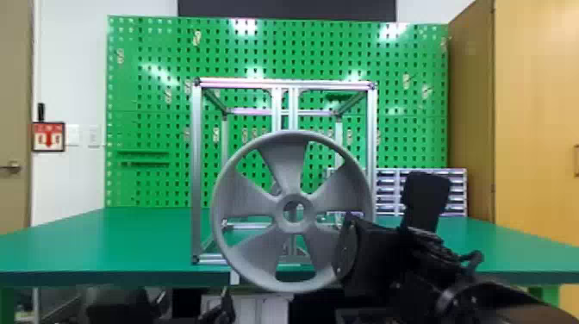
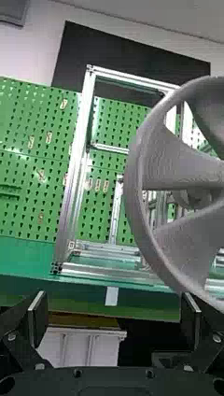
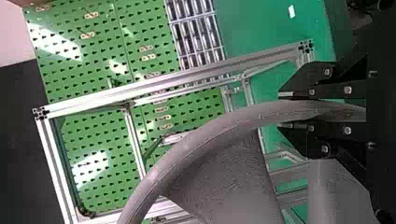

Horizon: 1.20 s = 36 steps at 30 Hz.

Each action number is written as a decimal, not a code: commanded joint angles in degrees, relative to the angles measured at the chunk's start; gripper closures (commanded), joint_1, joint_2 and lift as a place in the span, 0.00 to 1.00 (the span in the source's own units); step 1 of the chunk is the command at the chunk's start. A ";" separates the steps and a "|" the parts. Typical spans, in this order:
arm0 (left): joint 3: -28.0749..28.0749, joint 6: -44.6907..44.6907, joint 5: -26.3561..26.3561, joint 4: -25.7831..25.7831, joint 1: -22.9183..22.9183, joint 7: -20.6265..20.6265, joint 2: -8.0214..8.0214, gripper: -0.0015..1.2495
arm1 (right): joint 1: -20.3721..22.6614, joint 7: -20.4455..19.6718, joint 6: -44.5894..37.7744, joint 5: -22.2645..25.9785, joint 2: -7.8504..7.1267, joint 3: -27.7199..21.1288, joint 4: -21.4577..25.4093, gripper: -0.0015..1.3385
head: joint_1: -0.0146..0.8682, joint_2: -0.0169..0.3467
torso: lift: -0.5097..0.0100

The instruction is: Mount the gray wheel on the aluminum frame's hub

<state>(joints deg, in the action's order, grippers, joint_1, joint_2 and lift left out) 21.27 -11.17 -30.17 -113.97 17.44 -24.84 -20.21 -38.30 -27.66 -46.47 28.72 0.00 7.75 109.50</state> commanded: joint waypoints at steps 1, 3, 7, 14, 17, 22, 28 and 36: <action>0.17 2.91 -4.63 1.03 1.54 -0.73 0.26 0.17 | -0.20 -0.03 0.42 -0.25 0.05 0.68 -0.78 0.81 | 0.01 0.06 | 0.02; 0.53 4.23 -6.48 2.00 2.51 -0.82 0.43 0.17 | -0.20 -0.03 0.68 -0.25 0.05 0.77 -1.04 0.81 | 0.01 0.06 | 0.02; 1.32 7.13 -9.11 3.93 4.44 -0.73 0.96 0.17 | -0.29 -0.03 0.94 -0.25 0.05 1.21 -1.48 0.81 | 0.01 0.06 | 0.02; 2.20 10.20 -13.16 8.15 7.69 -0.47 2.10 0.18 | -0.38 -0.03 1.30 -0.25 0.05 1.83 -1.84 0.81 | 0.01 0.06 | 0.02; 2.46 11.35 -12.89 9.73 8.92 -0.29 2.54 0.20 | -0.38 -0.03 1.30 -0.16 0.05 2.00 -1.84 0.80 | 0.01 0.06 | 0.02; 2.64 13.37 -13.07 12.28 10.94 0.23 3.07 0.25 | -0.29 -0.03 1.30 0.02 0.05 2.18 -1.84 0.81 | 0.01 0.06 | 0.02; 1.84 14.07 -12.89 14.13 12.09 0.76 4.04 0.29 | -0.20 -0.03 1.56 0.19 0.05 2.35 -1.84 0.80 | 0.01 0.06 | 0.02; 1.40 14.16 -13.07 15.27 12.88 1.11 4.56 0.30 | -0.02 -0.03 2.09 0.37 0.05 2.44 -1.75 0.80 | 0.01 0.06 | 0.02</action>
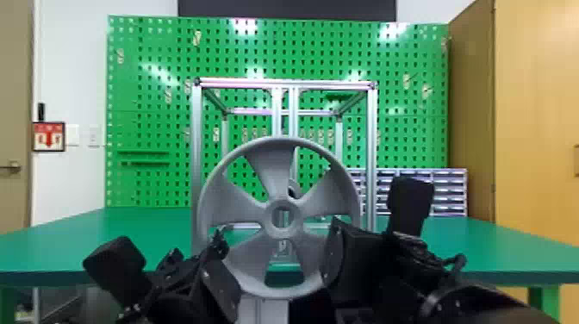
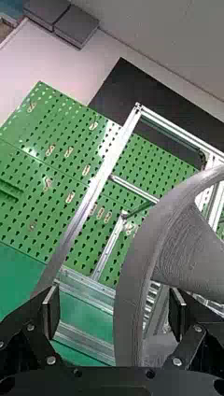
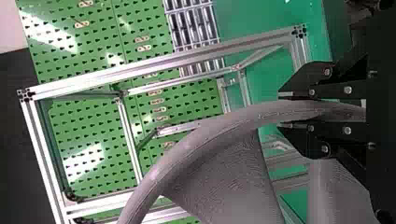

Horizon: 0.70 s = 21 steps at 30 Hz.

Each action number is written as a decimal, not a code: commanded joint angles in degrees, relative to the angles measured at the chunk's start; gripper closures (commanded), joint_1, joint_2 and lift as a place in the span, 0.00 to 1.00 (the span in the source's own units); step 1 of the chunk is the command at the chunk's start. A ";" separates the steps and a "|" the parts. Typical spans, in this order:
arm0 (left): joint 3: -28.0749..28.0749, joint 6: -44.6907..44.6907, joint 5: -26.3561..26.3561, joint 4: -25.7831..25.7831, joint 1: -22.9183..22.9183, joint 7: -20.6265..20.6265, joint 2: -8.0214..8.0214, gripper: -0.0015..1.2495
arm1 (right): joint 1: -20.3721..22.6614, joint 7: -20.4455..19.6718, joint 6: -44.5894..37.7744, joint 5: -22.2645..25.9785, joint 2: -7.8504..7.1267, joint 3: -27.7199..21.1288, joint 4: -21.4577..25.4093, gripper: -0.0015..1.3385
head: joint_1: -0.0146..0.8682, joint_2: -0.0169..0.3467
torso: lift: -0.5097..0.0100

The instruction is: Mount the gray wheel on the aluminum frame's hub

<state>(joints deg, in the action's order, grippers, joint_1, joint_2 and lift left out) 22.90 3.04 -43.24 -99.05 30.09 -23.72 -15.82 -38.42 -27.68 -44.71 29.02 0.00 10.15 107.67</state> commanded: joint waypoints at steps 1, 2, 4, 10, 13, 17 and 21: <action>-0.32 -0.05 -0.01 0.35 0.23 -0.01 0.18 0.31 | 0.10 0.00 0.42 0.16 0.05 -0.04 0.08 0.80 | 0.01 0.06 | 0.02; -0.32 -0.05 -0.09 0.44 0.23 -0.01 0.18 0.32 | 0.10 0.00 0.50 0.24 0.05 0.05 0.17 0.80 | 0.01 0.06 | 0.02; -0.32 -0.14 -0.18 0.70 0.23 -0.01 0.27 0.34 | 0.19 0.00 0.59 0.33 0.05 0.05 0.26 0.80 | 0.01 0.06 | 0.02; -0.67 -1.72 -1.06 1.67 0.49 0.25 0.80 0.42 | 0.28 0.00 0.68 0.51 0.05 0.13 0.34 0.80 | 0.01 0.06 | 0.02; -0.84 -2.51 -1.15 2.02 0.84 1.13 0.88 0.46 | 0.28 0.00 0.68 0.60 0.05 0.13 0.34 0.80 | 0.01 0.06 | 0.02; -1.19 -3.30 -1.06 2.02 1.02 1.66 1.32 0.52 | 0.36 0.00 0.68 0.77 0.05 0.13 0.43 0.80 | 0.01 0.06 | 0.02; -1.11 -4.00 -0.89 2.11 1.46 2.18 1.85 0.57 | 0.45 0.00 0.77 0.77 0.05 0.22 0.43 0.80 | 0.01 0.06 | 0.02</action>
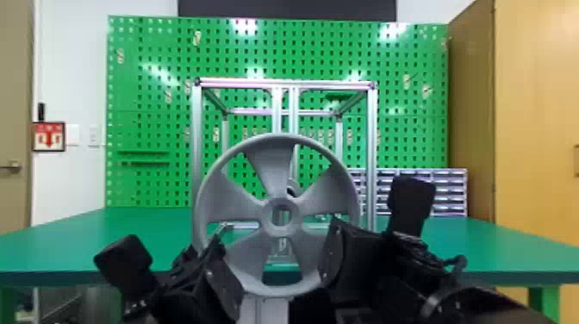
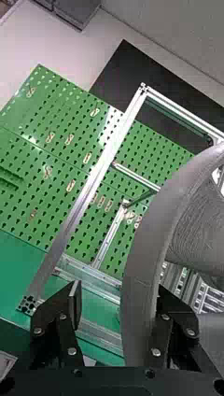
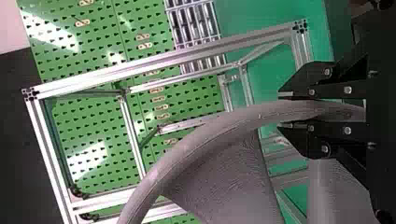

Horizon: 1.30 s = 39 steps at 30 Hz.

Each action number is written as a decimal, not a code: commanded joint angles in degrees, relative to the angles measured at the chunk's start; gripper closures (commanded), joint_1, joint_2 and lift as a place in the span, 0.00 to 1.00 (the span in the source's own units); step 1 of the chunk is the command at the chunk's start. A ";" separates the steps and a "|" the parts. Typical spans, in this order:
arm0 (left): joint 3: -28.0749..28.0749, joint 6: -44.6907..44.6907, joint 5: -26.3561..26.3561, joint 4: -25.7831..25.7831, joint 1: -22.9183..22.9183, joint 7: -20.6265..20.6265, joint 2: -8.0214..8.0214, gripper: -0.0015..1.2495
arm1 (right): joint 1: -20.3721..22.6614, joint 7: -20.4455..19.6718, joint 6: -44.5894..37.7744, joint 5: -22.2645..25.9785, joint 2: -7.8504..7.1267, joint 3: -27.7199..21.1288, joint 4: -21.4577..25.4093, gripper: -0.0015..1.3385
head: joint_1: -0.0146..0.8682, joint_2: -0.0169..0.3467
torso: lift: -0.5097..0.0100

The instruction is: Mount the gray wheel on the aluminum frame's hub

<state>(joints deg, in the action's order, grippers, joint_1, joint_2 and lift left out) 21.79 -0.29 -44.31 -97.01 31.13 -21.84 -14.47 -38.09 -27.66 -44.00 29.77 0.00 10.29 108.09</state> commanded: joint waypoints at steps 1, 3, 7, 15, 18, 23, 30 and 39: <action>0.01 -0.68 0.27 0.07 0.51 0.48 0.59 0.57 | 0.03 -0.02 0.06 -0.06 0.05 0.09 0.02 0.80 | 0.01 0.06 | 0.02; 0.10 -0.77 0.36 0.07 0.60 0.48 0.76 0.57 | 0.12 -0.02 0.14 -0.15 0.05 0.09 0.02 0.80 | 0.01 0.06 | 0.02; 0.28 -0.77 0.89 0.07 0.95 0.92 0.94 0.65 | 0.12 -0.02 0.14 -0.24 0.05 0.09 0.02 0.80 | 0.01 0.06 | 0.02; 0.28 -0.77 1.59 -0.02 1.13 0.92 1.11 0.72 | 0.21 -0.02 0.23 -0.50 0.05 0.09 0.02 0.80 | 0.01 0.06 | 0.02; 0.28 -0.77 1.94 -0.02 1.13 0.92 1.11 0.72 | 0.21 -0.02 0.32 -0.68 0.05 0.09 0.02 0.80 | 0.01 0.06 | 0.02; 0.19 -0.77 2.56 -0.02 1.13 0.83 1.20 0.73 | 0.21 -0.02 0.41 -0.94 0.05 0.17 -0.07 0.80 | 0.01 0.06 | 0.02; -0.25 -0.86 3.09 -0.02 1.21 0.57 1.38 0.73 | -0.05 -0.02 0.58 -1.29 0.05 0.09 -0.34 0.80 | 0.01 0.06 | 0.02; -0.16 -0.86 3.44 0.86 2.53 0.39 1.64 0.73 | -1.28 -0.02 1.02 -1.64 0.05 -0.18 -1.65 0.80 | 0.01 0.06 | 0.02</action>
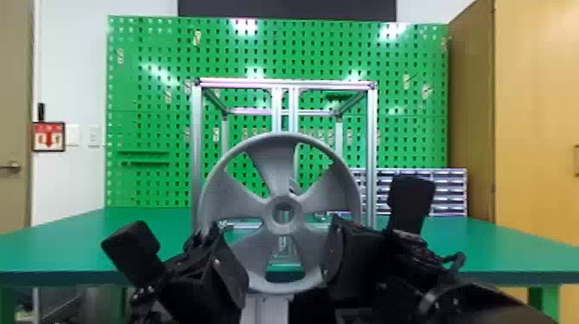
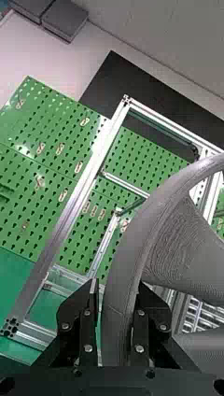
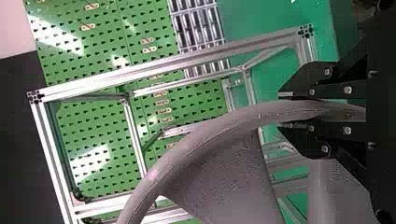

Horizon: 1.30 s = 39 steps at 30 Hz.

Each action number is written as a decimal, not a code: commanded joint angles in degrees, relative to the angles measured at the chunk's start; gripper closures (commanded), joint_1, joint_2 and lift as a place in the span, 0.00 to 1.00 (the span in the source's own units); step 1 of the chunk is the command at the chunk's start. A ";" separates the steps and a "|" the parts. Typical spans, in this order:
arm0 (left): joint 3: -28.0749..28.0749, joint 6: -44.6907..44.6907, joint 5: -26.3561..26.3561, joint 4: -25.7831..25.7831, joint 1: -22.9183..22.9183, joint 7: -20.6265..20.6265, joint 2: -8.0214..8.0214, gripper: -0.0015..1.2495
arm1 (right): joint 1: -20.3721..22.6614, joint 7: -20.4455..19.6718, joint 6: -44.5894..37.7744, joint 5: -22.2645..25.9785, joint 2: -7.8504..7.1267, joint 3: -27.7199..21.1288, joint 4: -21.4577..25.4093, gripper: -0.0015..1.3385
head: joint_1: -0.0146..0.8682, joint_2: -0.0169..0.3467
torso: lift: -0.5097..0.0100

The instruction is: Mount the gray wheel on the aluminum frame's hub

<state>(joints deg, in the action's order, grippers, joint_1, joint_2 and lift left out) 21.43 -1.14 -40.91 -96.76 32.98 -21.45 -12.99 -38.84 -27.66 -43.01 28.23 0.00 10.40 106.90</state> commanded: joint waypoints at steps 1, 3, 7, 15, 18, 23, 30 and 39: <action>0.20 0.00 -0.05 0.87 0.86 0.00 0.25 0.73 | -0.71 -0.02 0.12 -0.11 0.05 -0.29 -0.72 0.80 | 0.01 0.06 | 0.02; 0.46 0.00 0.04 1.05 1.30 0.00 0.33 0.73 | -1.06 -0.02 0.12 -0.02 0.05 -0.38 -1.08 0.80 | 0.01 0.06 | 0.02; 0.99 0.00 0.39 1.84 2.53 0.00 0.51 0.73 | -1.68 0.07 0.12 0.07 0.05 -0.38 -1.60 0.80 | 0.01 0.06 | 0.02; 1.16 -0.35 1.01 3.24 4.28 0.09 0.86 0.73 | -3.26 -0.02 0.12 0.69 0.05 -0.46 -3.36 0.80 | 0.01 0.06 | 0.02; 1.07 -0.44 0.92 4.12 4.90 0.00 0.95 0.73 | -3.70 -0.02 0.04 0.77 0.05 -0.64 -3.71 0.80 | 0.01 0.06 | 0.02; 0.99 -0.44 1.01 5.18 5.51 0.09 1.13 0.73 | -4.32 0.07 0.21 0.95 0.05 -0.73 -4.94 0.80 | 0.01 0.06 | 0.02; 1.07 -0.35 1.01 7.38 6.74 0.18 1.48 0.73 | -5.63 0.07 0.65 1.04 0.05 -0.82 -6.88 0.80 | 0.01 0.06 | 0.02; 0.99 -0.26 0.92 9.57 8.15 1.14 2.00 0.73 | -6.51 0.07 1.09 0.86 0.05 -0.82 -8.20 0.80 | 0.01 0.06 | 0.02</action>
<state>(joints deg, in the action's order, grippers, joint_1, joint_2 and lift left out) 22.29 -1.43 -40.14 -87.93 40.54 -20.29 -11.13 -45.04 -27.60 -42.14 29.11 0.00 9.65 99.27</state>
